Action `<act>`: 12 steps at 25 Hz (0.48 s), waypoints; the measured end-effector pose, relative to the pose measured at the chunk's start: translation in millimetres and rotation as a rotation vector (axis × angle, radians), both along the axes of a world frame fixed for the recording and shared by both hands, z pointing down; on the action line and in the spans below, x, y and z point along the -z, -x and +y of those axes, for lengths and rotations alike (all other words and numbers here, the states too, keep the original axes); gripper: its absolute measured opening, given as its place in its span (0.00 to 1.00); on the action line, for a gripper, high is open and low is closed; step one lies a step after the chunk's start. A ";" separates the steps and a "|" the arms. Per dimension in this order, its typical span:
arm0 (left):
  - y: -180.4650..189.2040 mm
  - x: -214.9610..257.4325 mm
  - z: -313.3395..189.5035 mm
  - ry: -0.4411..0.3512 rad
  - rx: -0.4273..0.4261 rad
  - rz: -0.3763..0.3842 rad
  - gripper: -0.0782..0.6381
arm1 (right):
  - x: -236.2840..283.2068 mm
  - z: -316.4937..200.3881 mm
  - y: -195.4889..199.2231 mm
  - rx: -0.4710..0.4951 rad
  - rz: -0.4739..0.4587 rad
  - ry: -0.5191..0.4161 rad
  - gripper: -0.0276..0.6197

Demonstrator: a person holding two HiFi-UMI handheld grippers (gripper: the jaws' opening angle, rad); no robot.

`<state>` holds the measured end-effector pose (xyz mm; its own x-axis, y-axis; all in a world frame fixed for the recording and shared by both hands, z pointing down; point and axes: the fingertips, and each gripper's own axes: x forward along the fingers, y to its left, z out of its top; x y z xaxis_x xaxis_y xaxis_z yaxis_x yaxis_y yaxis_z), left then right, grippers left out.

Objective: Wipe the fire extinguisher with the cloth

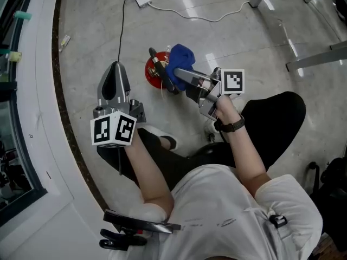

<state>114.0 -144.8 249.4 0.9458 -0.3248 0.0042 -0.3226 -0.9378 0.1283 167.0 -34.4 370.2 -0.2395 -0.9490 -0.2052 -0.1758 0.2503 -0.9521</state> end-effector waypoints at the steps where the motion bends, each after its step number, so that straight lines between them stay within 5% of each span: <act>1: 1.6 -0.2 -1.9 0.003 0.005 -0.002 0.11 | -6.5 0.7 -1.8 -0.009 -0.013 0.000 0.14; 5: 5.4 -5.8 -6.4 0.019 0.015 -0.002 0.11 | -46.5 12.3 -29.8 -0.104 -0.055 0.034 0.14; 8: 3.6 -14.4 -7.4 0.031 0.018 -0.009 0.11 | -115.3 10.3 -47.7 -0.155 0.014 0.196 0.14; 12: -1.3 -24.6 -5.8 0.032 0.010 -0.049 0.11 | -226.4 3.6 -50.4 -0.242 -0.218 0.330 0.14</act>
